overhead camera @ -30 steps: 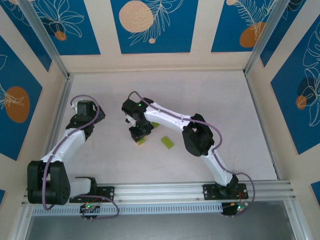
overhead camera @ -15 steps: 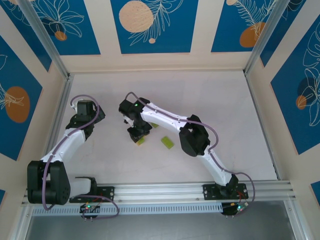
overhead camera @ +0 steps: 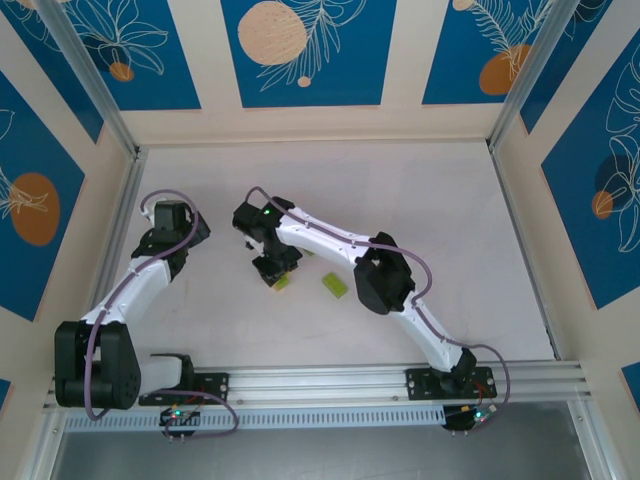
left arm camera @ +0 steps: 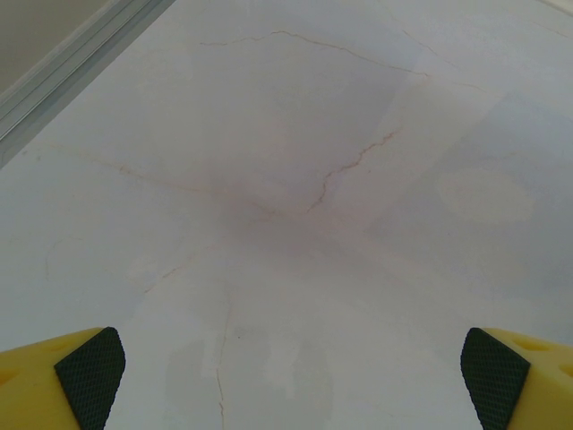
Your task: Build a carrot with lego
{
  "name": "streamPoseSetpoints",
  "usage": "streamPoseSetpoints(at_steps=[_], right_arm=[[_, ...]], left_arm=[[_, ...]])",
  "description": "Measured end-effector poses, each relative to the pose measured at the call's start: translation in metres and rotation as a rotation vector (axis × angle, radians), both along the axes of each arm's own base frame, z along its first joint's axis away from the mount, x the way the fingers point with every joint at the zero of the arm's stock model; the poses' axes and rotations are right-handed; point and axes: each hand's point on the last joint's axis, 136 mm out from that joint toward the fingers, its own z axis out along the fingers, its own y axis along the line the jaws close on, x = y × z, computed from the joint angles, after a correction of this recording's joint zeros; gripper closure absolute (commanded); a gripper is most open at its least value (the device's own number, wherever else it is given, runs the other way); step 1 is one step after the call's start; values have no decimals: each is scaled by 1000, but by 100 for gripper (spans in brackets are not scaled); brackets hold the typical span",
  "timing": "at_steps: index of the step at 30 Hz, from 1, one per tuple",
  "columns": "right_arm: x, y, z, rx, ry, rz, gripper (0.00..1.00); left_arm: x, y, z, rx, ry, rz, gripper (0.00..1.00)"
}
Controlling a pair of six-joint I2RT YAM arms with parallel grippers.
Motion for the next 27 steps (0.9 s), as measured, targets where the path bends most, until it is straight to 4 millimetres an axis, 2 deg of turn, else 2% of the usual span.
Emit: streamPoseSetpoints(at_steps=[11, 21, 27], right_arm=[[3, -3, 5, -4, -46, 4, 69], [-14, -40, 4, -50, -55, -7, 69], [-19, -46, 3, -21, -73, -19, 66]], left_arm=[[0, 0, -1, 0, 3, 1, 1], [0, 0, -2, -3, 7, -2, 1], [1, -2, -11, -8, 32, -8, 1]])
